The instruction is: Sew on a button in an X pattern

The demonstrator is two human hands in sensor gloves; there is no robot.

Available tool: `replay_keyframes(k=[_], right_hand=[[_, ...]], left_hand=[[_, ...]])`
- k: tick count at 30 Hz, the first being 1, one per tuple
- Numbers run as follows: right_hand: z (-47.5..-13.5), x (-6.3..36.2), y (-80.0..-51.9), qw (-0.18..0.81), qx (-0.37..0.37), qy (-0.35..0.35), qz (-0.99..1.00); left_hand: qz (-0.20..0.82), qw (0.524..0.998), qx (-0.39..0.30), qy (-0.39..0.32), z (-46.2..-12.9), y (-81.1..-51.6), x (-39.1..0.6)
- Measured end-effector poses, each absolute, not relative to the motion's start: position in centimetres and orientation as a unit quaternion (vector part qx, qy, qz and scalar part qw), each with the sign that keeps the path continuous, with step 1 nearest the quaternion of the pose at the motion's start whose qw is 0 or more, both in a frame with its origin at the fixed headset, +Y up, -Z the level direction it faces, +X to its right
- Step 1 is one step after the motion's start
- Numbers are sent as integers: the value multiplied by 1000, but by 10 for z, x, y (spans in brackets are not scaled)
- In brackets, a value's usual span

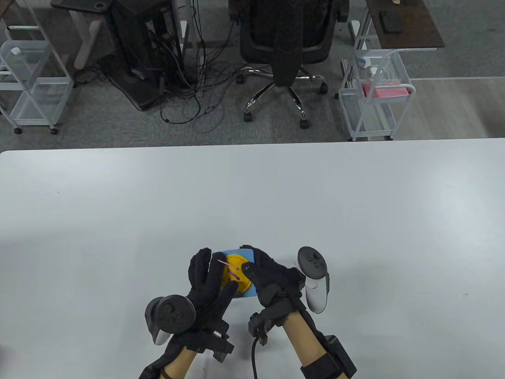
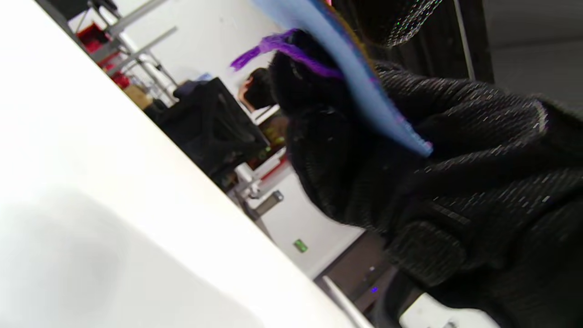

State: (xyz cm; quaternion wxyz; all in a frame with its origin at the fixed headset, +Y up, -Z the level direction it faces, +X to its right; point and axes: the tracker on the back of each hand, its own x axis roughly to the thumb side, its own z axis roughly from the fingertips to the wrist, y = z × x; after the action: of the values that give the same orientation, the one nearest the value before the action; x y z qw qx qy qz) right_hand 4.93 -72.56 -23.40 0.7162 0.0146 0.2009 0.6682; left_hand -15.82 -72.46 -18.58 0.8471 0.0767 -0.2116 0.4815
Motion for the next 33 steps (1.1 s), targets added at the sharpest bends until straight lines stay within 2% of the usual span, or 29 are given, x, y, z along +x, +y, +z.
replay_keyframes(k=[9,18,33], right_hand=[[-231,44,-732,718,13,214,662],[-223,35,-740,713,9,226,664],[-222,40,-752,678,-26,231,697]], left_hand=[[539,816,89,-188,-188,-725,-168],[488,848,132,-159,-185,-721,-171],[487,844,150,-165,-184,-714,-175]])
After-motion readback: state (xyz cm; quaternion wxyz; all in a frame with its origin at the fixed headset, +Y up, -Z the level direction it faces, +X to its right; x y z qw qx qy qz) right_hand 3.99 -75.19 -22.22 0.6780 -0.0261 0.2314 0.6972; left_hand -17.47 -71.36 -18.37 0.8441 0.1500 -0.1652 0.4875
